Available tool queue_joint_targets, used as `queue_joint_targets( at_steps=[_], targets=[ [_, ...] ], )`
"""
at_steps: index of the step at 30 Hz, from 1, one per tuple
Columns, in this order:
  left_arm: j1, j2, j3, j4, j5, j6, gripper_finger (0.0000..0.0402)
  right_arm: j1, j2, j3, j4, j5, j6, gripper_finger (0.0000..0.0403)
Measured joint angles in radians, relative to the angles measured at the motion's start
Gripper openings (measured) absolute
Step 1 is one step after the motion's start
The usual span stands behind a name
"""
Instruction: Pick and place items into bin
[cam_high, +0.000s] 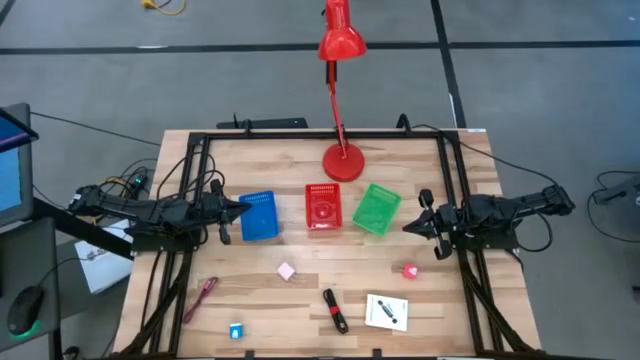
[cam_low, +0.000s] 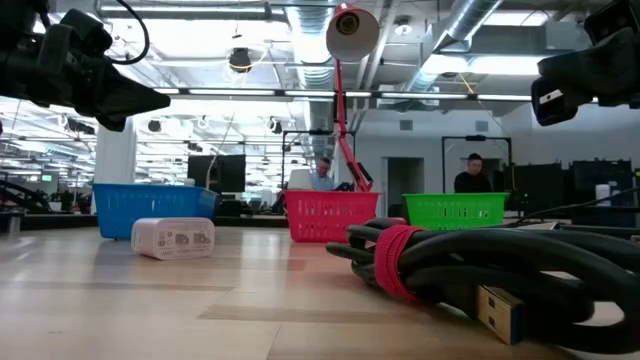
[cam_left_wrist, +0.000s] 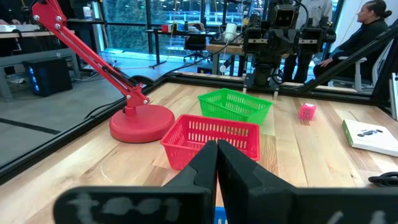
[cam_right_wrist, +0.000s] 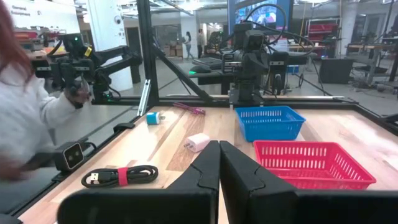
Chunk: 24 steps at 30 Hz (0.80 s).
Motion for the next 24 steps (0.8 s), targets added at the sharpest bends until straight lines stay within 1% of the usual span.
queue_joint_targets(
  at_steps=[9,17,20,24],
  targets=[
    [0.000,0.000,-0.001,0.030,-0.006,-0.009,0.0000,0.000,0.000,0.000,0.000,0.000,0.000,0.0000],
    [0.000,0.000,-0.001,0.023,0.058,-0.250,0.0000,0.000,0.000,0.000,0.000,0.000,0.000,0.0000],
    [-0.001,0.000,-0.002,0.093,0.087,-0.289,0.0000,0.000,0.000,0.000,0.006,0.001,0.000,0.0000],
    [-0.001,0.000,0.016,0.243,0.121,-0.197,0.0000,0.000,0.000,0.000,0.077,0.002,0.000,0.0000]
  ],
)
